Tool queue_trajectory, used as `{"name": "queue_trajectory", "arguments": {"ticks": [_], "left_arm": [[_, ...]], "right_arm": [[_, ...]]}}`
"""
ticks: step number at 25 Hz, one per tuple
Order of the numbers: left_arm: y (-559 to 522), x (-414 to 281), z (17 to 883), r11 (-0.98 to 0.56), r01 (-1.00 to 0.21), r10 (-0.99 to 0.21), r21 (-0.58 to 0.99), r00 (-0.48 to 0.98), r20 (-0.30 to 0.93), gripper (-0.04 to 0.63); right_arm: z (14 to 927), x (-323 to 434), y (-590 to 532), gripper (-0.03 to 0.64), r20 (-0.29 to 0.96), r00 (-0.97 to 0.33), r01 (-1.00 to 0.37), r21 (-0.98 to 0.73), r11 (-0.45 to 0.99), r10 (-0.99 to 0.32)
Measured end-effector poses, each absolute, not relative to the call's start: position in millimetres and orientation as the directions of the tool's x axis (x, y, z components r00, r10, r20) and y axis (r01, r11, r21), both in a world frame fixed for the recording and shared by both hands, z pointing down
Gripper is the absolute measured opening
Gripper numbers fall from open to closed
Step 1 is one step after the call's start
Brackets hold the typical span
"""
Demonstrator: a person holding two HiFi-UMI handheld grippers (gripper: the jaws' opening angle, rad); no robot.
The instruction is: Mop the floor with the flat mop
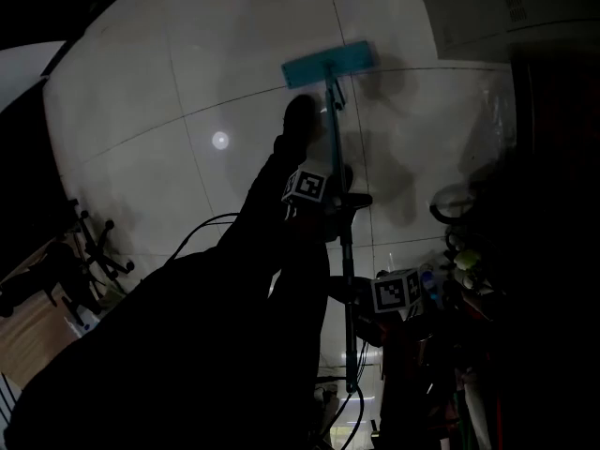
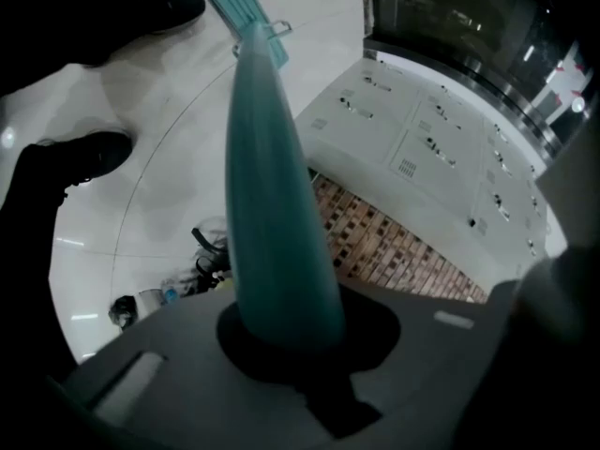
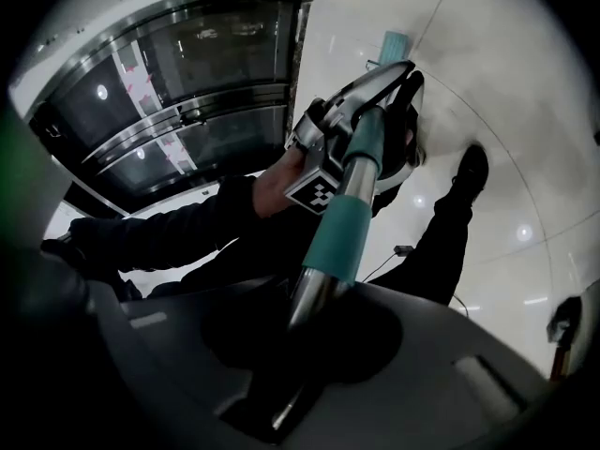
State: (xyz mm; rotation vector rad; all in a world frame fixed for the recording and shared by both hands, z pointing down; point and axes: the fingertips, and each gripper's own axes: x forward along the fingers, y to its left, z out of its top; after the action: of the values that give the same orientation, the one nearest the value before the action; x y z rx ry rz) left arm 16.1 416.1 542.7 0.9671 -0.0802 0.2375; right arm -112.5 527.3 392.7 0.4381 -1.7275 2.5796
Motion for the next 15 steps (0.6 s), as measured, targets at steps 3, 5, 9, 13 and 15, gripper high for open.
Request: {"name": "queue_trajectory", "arguments": {"ticks": [3,5,9,13,15], "left_arm": [[441.6,20.4,550.7,0.554,-0.264,0.184,0.789,0.964,0.193,0.043],[450.4,25.9,555.0,0.554,-0.277,0.198,0.785,0.960,0.199,0.043],[442.8,27.9,561.8,0.550,-0.289,0.192,0.784,0.957,0.218,0.041],[414.1,30.3,564.8,0.547,-0.277,0.168,0.790,0.961,0.221,0.041],[395.4,32.9,566.0,0.541,-0.263,0.156,0.799,0.965,0.212,0.040]], "right_arm": [[394.6,-108.4,546.5,0.106,0.219,-0.957,-0.119,-0.893,-0.434,-0.189],[396.9,-103.6,552.8,0.106,0.211,-0.953,-0.090,-0.882,-0.463,-0.217],[399.3,-101.7,542.7,0.104,0.187,-0.952,-0.054,-0.882,-0.468,-0.242],[405.3,-96.7,519.9,0.106,0.188,-0.956,-0.069,-0.891,-0.450,-0.225],[411.0,-93.6,505.0,0.104,0.192,-0.958,-0.088,-0.903,-0.420,-0.211]]}}
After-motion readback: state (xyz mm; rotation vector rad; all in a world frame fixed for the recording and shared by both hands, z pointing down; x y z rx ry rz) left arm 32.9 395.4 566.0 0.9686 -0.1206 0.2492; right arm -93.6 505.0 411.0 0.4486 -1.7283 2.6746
